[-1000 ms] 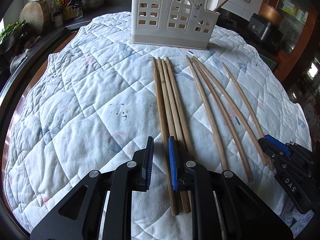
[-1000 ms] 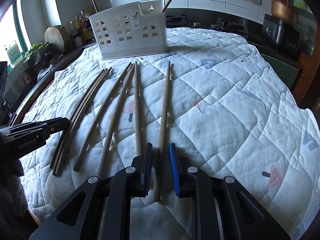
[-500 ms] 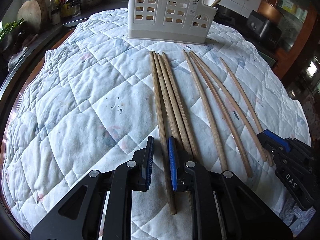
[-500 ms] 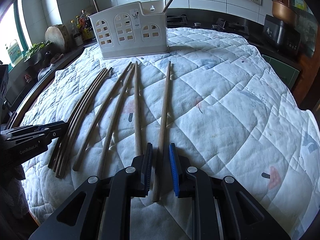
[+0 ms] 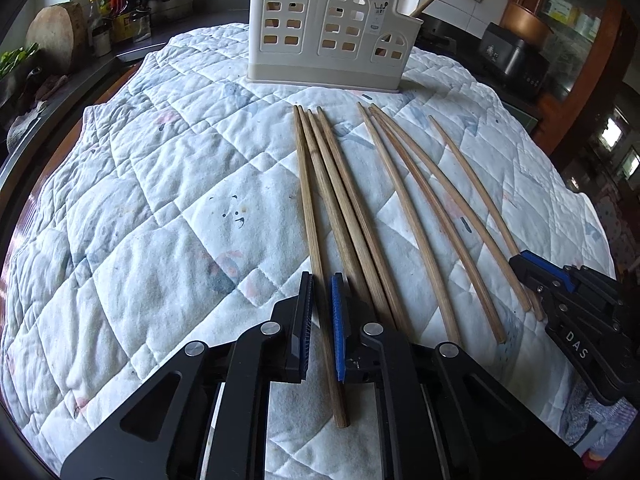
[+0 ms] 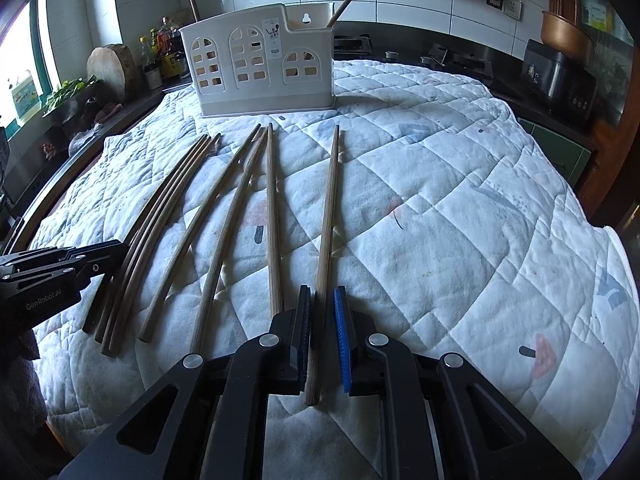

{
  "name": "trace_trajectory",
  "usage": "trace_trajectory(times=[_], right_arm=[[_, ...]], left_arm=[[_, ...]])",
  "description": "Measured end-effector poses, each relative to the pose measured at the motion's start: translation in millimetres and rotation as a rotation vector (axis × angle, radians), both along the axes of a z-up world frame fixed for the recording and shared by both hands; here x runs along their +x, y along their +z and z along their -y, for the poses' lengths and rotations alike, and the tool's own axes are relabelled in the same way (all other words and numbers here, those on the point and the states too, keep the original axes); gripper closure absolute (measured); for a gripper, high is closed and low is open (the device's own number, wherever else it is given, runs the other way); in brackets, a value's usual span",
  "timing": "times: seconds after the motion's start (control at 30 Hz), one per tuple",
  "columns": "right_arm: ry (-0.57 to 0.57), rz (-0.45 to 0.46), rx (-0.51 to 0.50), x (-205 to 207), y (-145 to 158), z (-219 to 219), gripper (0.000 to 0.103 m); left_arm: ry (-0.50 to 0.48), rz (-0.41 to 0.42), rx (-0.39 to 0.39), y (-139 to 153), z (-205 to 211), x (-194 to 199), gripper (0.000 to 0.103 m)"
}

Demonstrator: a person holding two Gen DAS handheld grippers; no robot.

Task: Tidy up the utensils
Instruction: 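Lift the left gripper's chopstick over the holder while the right gripper lowers its chopstick in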

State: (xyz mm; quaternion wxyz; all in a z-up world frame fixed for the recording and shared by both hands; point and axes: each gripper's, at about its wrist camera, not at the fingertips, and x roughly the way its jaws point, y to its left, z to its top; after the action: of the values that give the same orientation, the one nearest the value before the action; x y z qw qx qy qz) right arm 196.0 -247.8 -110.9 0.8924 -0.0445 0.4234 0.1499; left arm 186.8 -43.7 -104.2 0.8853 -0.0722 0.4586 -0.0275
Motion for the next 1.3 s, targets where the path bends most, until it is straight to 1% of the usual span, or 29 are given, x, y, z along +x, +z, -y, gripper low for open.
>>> trace_trajectory(times=[0.1,0.27,0.4,0.57,0.67,0.77,0.87,1.0,1.07,1.3], right_arm=[[-0.011,0.005,-0.005,-1,2,-1,0.096],[-0.026,0.041,0.009,-7,19,2,0.096],[-0.032,0.100,0.026,-13,45,5,0.096],[-0.016,0.176,0.057,-19,80,5,0.096],[-0.004,0.206,0.082,-18,99,3,0.096],[0.011,0.221,0.111,-12,117,1,0.096],[0.026,0.241,0.103,-3,133,-3,0.096],[0.052,0.240,0.113,11,156,-7,0.096],[0.063,0.238,0.113,21,167,-8,0.096],[0.068,0.264,0.079,62,220,-11,0.096]], left_arm=[[-0.025,0.006,0.001,0,-1,0,0.094],[-0.049,0.004,-0.054,6,-13,0,0.095],[-0.067,0.031,-0.071,17,-21,-5,0.096],[-0.070,0.089,-0.094,37,-34,-8,0.097],[-0.076,0.135,-0.092,52,-40,-10,0.097],[-0.087,0.181,-0.096,69,-46,-8,0.098],[-0.099,0.207,-0.092,81,-50,-3,0.098],[-0.110,0.247,-0.096,101,-59,7,0.098],[-0.123,0.270,-0.084,113,-60,12,0.098],[-0.162,0.326,-0.087,158,-67,35,0.098]])
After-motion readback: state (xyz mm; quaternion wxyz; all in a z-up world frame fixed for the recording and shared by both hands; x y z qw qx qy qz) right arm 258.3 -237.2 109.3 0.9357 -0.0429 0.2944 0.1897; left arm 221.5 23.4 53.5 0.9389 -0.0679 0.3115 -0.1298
